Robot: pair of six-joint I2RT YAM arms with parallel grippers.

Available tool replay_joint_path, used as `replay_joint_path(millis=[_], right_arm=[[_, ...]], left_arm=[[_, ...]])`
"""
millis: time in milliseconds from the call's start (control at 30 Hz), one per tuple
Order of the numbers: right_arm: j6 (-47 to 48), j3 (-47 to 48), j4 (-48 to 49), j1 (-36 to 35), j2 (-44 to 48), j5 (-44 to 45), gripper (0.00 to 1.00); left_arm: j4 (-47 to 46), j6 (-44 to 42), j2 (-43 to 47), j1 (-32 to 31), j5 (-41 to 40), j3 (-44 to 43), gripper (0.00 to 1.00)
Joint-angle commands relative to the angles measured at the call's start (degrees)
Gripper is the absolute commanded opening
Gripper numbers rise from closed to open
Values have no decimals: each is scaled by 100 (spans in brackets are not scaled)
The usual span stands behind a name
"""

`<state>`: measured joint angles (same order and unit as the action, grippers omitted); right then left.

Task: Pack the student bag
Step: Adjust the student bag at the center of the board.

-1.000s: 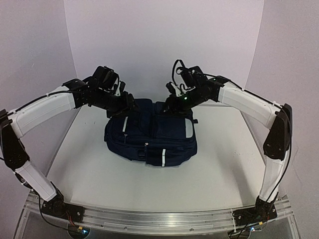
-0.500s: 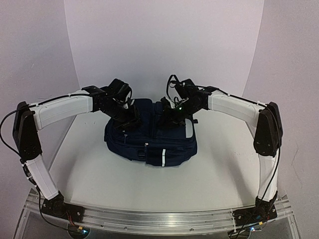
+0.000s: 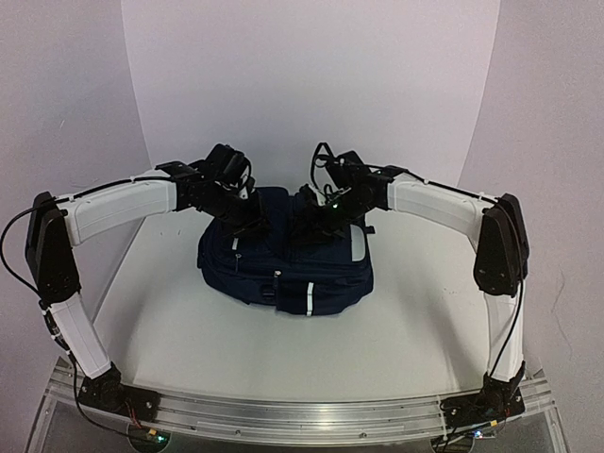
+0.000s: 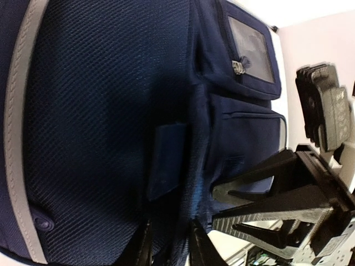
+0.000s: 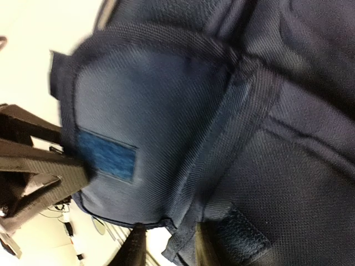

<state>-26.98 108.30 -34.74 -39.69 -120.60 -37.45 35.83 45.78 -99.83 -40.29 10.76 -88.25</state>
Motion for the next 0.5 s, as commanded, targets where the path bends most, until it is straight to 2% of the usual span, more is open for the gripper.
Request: replay_joint_path(millis=[0,200,367,467], right_arm=[[35,134,-16,283,644,158,46],[408,-250,-423,910,1157,212,60],[1031,-709,-1125,1572,1453,299,69],[1361,-937,-1461,1888,1523,224,71]], left_arm=[[-160,-229,16,-2,133,-324,15],[-445,-438,-135,-5,635,-519,2],[-479,-558,-332,-12,917,-669,0],[-480,-685,-429,-25,1074,-786,0]])
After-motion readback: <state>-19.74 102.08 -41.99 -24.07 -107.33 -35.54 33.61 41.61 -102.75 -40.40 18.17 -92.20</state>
